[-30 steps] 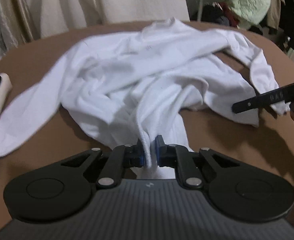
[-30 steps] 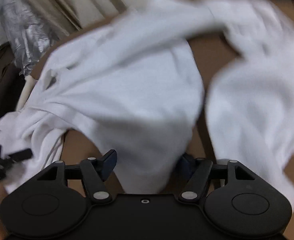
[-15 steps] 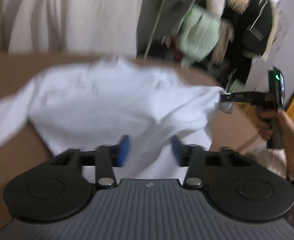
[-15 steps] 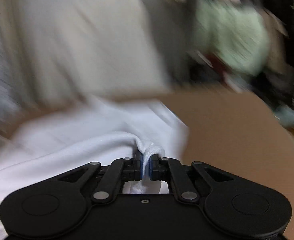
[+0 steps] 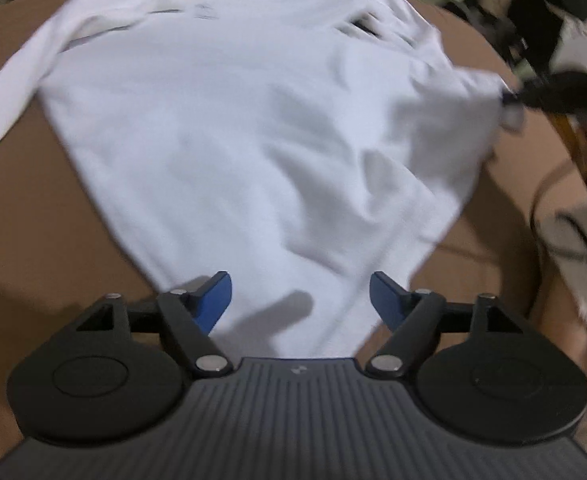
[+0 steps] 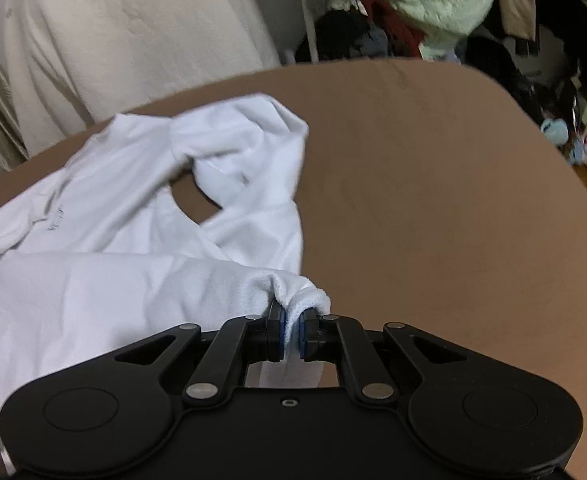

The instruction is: Fold clothes

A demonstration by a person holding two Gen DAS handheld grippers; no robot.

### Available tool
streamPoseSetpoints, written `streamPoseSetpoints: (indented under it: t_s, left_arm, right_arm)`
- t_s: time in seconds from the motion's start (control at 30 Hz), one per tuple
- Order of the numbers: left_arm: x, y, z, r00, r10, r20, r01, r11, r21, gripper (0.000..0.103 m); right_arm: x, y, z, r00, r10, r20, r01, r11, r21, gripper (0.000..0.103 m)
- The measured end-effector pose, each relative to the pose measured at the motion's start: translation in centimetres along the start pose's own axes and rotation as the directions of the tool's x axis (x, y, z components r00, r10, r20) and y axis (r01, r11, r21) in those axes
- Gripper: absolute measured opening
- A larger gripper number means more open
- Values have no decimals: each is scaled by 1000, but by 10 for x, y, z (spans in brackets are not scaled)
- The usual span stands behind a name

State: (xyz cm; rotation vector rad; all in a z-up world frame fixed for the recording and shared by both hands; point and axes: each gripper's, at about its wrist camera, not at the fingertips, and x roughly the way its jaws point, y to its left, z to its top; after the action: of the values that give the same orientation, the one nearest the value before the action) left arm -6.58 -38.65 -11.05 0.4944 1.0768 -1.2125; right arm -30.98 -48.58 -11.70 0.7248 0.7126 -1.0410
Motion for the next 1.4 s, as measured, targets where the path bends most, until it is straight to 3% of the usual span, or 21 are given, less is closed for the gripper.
streamPoseSetpoints:
  t_s: [0.07,0.13,0.27,0.37,0.43,0.47,0.5,0.53,0.6,0.73,0.8,0.87,0.93,1.0,1.07,1.17,1.2,1.23,1.3,1.37,1.4]
  left_arm:
    - [-2,-14,-4,998,22,55,-24,999,26,77]
    - [-5,-24,-7,996,-26,82,20,997,72,77]
    - [-3,-45,-12,997,-49,52,37,978,204,83]
    - [20,-58,-22,995,104,-3,-98,942,320,88]
    - [37,-54,-31,962,273,19,-262,899,352,82]
    - [35,-48,-30,968,250,27,-246,919,309,80]
    - [32,-42,-30,973,229,35,-230,936,266,60]
    - [26,-38,-27,975,217,45,-221,948,228,33]
    - [14,-36,-23,969,234,77,-244,950,194,7]
    - [0,-41,-26,937,320,142,-342,923,178,7]
    - [-18,-46,-31,904,381,193,-416,889,192,6]
    - [-45,-52,-37,863,433,261,-486,852,193,6]
    - [-98,-46,-45,824,452,342,-516,848,121,6]
    - [-152,-38,-56,800,464,380,-511,859,29,6]
    - [-181,-33,-67,812,479,332,-513,858,18,6]
    - [-171,-31,-74,899,410,156,-425,902,76,7]
    - [-161,-30,-77,920,384,77,-390,916,92,7]
    - [-151,-32,-79,930,368,17,-368,923,110,8]
    - [-135,-37,-85,935,346,-70,-330,927,177,9]
    - [-139,-42,-86,933,349,-88,-324,920,222,13]
    - [-143,-44,-85,931,354,-90,-325,915,239,23]
  right_arm:
    - [5,-7,2,1000,24,-16,-24,999,35,9]
    - [8,-13,3,998,51,-21,-50,997,64,9]
    - [13,-20,3,996,77,-34,-73,992,101,9]
    - [19,-24,4,993,104,-55,-95,986,138,10]
    - [21,-28,4,989,132,-70,-118,977,175,13]
    - [22,-30,4,986,149,-77,-132,972,196,13]
    - [24,-33,3,980,176,-89,-153,963,224,14]
    - [25,-37,2,974,203,-99,-173,952,252,17]
    - [29,-43,0,962,245,-119,-200,932,303,20]
    - [36,-32,-4,949,260,-177,-212,944,251,13]
    - [34,-20,-7,940,282,-193,-243,949,202,12]
    - [24,-14,-10,909,376,-181,-339,918,208,11]
    - [2,-14,-15,853,500,-149,-465,858,219,10]
    - [-27,-12,-20,800,590,-107,-569,803,177,10]
    - [-61,-1,-34,883,464,-72,-460,886,62,10]
    - [-85,39,-55,979,201,-31,-204,965,-168,10]
    - [-89,56,-61,995,103,-9,-102,963,-249,10]
    - [-92,70,-68,1000,15,16,-9,948,-319,10]
    - [-84,72,-70,999,-11,-30,0,942,-336,11]
    - [-83,53,-62,996,52,-71,-67,971,-229,18]
    - [-84,43,-58,992,97,-79,-109,980,-167,23]
